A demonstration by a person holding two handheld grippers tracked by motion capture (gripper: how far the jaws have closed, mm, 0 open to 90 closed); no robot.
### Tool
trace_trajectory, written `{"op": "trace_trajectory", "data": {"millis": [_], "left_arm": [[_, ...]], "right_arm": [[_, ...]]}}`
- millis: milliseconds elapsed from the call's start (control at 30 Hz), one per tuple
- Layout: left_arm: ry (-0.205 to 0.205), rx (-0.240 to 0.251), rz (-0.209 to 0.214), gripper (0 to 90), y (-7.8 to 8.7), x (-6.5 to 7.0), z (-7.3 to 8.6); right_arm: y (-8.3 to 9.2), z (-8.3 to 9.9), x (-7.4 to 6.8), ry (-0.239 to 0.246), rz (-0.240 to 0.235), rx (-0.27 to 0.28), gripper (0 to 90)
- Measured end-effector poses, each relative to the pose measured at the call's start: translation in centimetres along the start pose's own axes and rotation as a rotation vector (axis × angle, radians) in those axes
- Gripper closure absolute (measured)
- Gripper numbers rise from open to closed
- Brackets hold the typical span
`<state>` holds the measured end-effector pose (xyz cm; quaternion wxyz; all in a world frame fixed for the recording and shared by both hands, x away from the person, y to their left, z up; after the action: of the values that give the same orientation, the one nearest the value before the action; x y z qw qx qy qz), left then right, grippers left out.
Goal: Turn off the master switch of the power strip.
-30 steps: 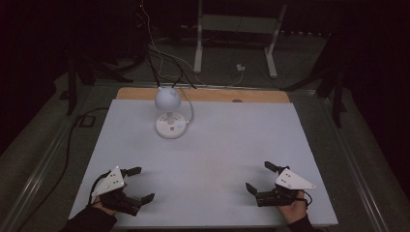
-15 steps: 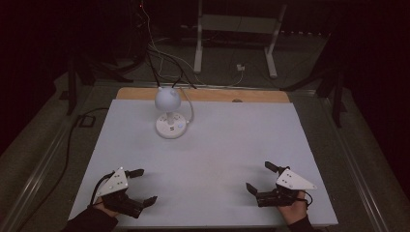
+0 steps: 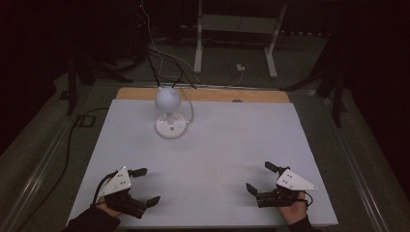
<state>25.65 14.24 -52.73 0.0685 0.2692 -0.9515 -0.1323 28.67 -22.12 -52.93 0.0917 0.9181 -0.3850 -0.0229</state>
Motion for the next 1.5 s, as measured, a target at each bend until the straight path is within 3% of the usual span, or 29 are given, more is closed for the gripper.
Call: {"op": "trace_trajectory", "data": {"millis": [333, 633, 1500], "left_arm": [[-0.017, 0.019, -0.019, 0.1, -0.3, -0.7, -1.3], [-0.002, 0.039, -0.029, 0.1, -0.8, -1.4, -2.3], [0.006, 0.033, -0.070, 0.1, -3.8, -3.4, -4.4]], "right_arm": [[0.0, 0.1, 0.2, -0.008, 0.007, -0.001, 0.0], [0.0, 0.0, 0.0, -0.003, 0.004, 0.003, 0.0], [0.1, -0.1, 0.0, -0.013, -0.002, 0.008, 0.0]]}}
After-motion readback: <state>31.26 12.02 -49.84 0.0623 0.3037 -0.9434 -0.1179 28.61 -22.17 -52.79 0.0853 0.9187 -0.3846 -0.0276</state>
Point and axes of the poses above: each handheld gripper's, and its own axes: y roughly backward along the jaws, z roughly out of its underside, x roughly to its right, the point moved 8 cm from there along -y, roughly forward along the jaws, and after that the axes turned 8 degrees about x, right-handed, at the moved point
